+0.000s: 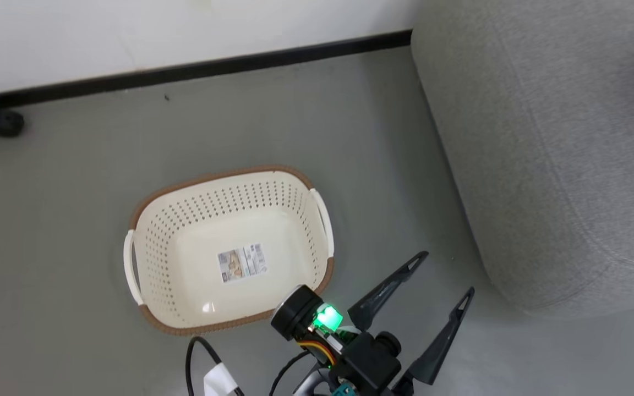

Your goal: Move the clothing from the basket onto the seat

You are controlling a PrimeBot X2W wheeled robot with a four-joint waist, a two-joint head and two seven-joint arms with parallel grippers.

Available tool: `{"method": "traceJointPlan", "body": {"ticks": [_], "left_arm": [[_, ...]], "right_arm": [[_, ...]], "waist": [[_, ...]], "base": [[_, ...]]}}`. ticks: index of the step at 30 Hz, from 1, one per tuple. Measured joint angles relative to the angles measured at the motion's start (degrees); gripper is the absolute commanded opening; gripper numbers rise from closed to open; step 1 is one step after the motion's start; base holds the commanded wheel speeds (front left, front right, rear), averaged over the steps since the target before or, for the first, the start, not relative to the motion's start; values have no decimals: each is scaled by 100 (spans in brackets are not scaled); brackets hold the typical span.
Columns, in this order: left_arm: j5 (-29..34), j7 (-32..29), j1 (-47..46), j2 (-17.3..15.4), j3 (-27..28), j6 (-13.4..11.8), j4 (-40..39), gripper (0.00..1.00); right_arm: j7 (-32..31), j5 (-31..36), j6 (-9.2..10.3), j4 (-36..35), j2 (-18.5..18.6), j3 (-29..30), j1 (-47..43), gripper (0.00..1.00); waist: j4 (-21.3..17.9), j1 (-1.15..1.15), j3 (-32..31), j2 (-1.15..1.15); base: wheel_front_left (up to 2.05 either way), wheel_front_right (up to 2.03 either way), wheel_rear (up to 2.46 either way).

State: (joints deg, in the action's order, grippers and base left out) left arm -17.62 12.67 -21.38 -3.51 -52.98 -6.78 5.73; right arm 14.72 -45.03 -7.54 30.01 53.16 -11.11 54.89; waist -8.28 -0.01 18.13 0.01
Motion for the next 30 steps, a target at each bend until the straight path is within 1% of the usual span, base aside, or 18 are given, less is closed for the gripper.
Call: {"method": "traceJointPlan", "body": {"ticks": [3, 4, 8, 13, 17, 23, 30], "left_arm": [[5, -35, -133, -1, -86, -32, -12, 100], [5, -35, -133, -1, -86, -32, -12, 100], [32, -89, -270, -1, -113, -33, -10, 100], [164, -99, -307, 0, 114, -33, 23, 100], [266, -133, -321, 0, 202, -34, 20, 100], [437, -159, -519, 3, 288, -34, 12, 100], [710, -252, -581, 3, 534, -34, 130, 100]], "right_arm": [[1, -157, 0, 309, 223, 107, 321, 0], [1, -157, 0, 309, 223, 107, 321, 0], [0, -311, 0, 699, 510, 172, 611, 0], [1, -515, 0, 1026, 705, 209, 1111, 0], [2, -645, 0, 1371, 804, 134, 1260, 0], [1, -860, 0, 1699, 748, -105, 1149, 0], [0, -1001, 0, 1993, 319, -343, 982, 0]], "waist": [[103, 0, 232, 0], [103, 0, 232, 0], [228, 0, 554, 0], [343, 0, 966, 0], [385, -1, 1293, 1], [360, -1, 1769, 0], [195, 0, 2231, 0]], "base": [[0, 0, 0], [0, 0, 0], [0, 0, 0], [0, 0, 0], [0, 0, 0], [0, 0, 0], [0, 0, 0]]}}
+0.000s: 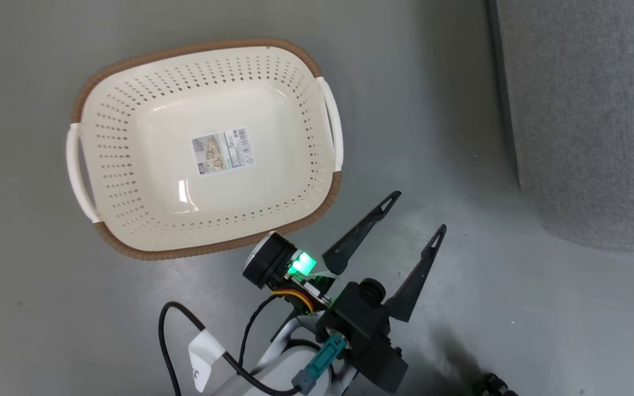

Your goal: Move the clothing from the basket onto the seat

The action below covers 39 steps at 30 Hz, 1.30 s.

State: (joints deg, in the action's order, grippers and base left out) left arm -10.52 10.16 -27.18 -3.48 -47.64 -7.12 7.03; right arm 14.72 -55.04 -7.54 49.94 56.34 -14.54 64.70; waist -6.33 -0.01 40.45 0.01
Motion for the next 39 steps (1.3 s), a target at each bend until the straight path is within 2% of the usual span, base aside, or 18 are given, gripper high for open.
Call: {"method": "traceJointPlan", "body": {"ticks": [6, 10, 11, 12, 18, 26, 39], "left_arm": [[54, -42, -67, -3, 60, 0, 141, 100], [55, -41, -82, -1, 119, 0, 190, 100], [55, -40, -86, -1, 137, 0, 190, 100], [55, -38, -86, -1, 170, 0, 198, 100], [52, 55, -86, -2, 267, 0, 227, 100], [13, 163, -63, -1, 491, 0, 318, 100], [-401, 376, 314, 3, 1028, 0, 577, 100]], "right_arm": [[1, -1, 0, 243, -142, -183, -68, 0], [0, 8, 0, 256, -167, -287, -110, 54], [0, 11, 0, 231, -167, -318, -111, 95], [0, 30, 0, 194, -168, -350, -110, 100], [1, 66, 0, 31, -176, -456, -160, 100], [0, 171, 0, -279, -272, -543, -680, 100], [-1, 577, 0, -1213, -858, -642, -1842, 100]], "waist": [[-296, 1, 217, 0], [-413, 1, 245, 0], [-435, 1, 240, -1], [-454, 1, 232, -1], [-542, 2, 120, -1], [-660, 2, -99, -1], [-747, 2, -839, -1]], "base": [[0, 0, 0], [0, 0, 0], [0, 0, 0], [0, 0, 0], [0, 0, 0], [0, 0, 0], [0, 0, 0]]}}
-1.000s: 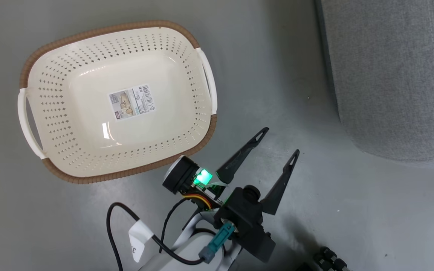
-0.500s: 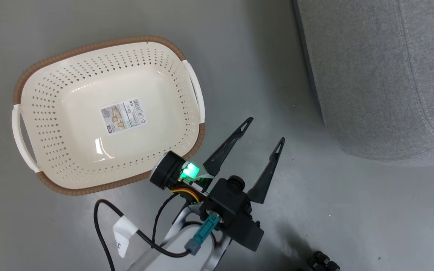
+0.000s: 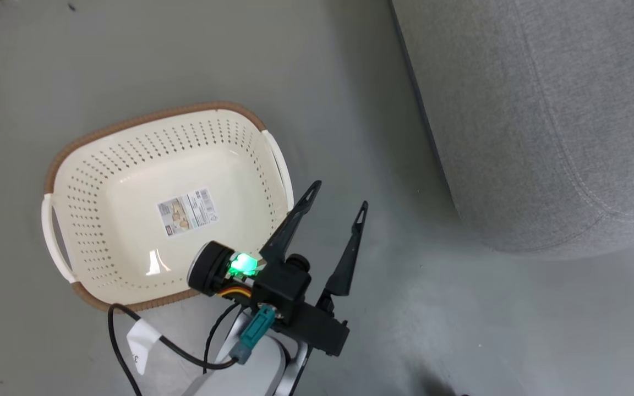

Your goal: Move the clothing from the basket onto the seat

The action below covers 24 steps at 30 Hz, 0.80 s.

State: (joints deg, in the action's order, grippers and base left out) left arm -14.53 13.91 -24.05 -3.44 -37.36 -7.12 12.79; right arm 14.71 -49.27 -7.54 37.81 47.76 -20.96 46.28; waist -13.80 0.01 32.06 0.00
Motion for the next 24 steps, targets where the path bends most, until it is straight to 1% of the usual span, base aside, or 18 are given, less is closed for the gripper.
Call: {"method": "traceJointPlan", "body": {"ticks": [3, 8, 16, 20, 24], "left_arm": [[-81, 8, 154, 4, 169, 0, 46, 100], [-338, 38, 424, 9, 383, 0, 80, 100], [-678, 40, 799, 22, 557, 0, 64, 100], [-702, 40, 1014, 34, 740, 0, 33, 100], [-701, 40, 1184, 33, 899, 0, 29, 100]], "right_arm": [[0, 125, 0, -247, -127, 1, -298, 100], [0, 271, 0, -662, -458, 38, -786, 100], [0, 345, 0, -926, -588, 194, -1445, 100], [0, 432, 0, -990, -776, 345, -1736, 100], [0, 578, 0, -1085, -932, 366, -1948, 100]], "waist": [[31, 0, -226, 0], [136, 0, -607, 0], [449, 1, -1211, 0], [675, 1, -1488, -1], [860, 0, -1682, -1]], "base": [[0, 0, 0], [0, 0, 0], [0, 0, 0], [0, 0, 0], [0, 0, 0]]}}
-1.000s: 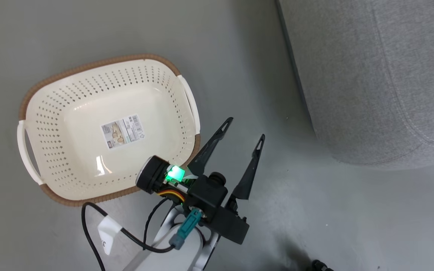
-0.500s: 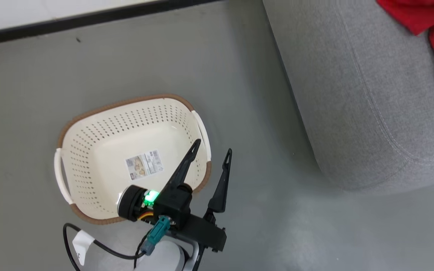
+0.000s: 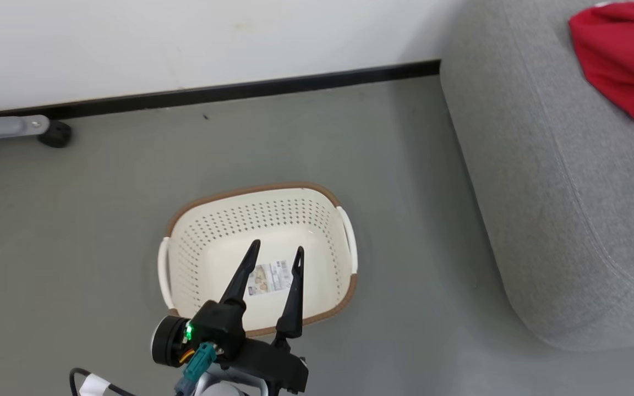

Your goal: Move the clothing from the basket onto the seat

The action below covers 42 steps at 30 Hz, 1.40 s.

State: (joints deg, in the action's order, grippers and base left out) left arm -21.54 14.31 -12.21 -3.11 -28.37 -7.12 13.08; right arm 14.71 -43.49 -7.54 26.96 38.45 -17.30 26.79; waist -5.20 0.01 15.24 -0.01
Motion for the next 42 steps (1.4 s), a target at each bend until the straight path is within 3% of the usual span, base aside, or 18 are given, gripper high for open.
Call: {"method": "traceJointPlan", "body": {"ticks": [21, 31, 42], "left_arm": [[205, 0, 530, 36, 1167, 0, -77, 100], [398, 0, 808, 36, 1466, 0, -102, 100], [463, 0, 877, 37, 1646, 0, -37, 100]], "right_arm": [[0, 645, 0, -469, -1118, 77, -1021, 100], [0, 895, 1, -599, -1534, 44, -1457, 100], [0, 1135, 1, -665, -1644, 166, -1556, 100]], "waist": [[1107, 0, -985, 0], [1213, -1, -1104, 1], [1214, -1, -1127, 1]], "base": [[0, 0, 0], [0, 0, 0], [0, 0, 0]]}}
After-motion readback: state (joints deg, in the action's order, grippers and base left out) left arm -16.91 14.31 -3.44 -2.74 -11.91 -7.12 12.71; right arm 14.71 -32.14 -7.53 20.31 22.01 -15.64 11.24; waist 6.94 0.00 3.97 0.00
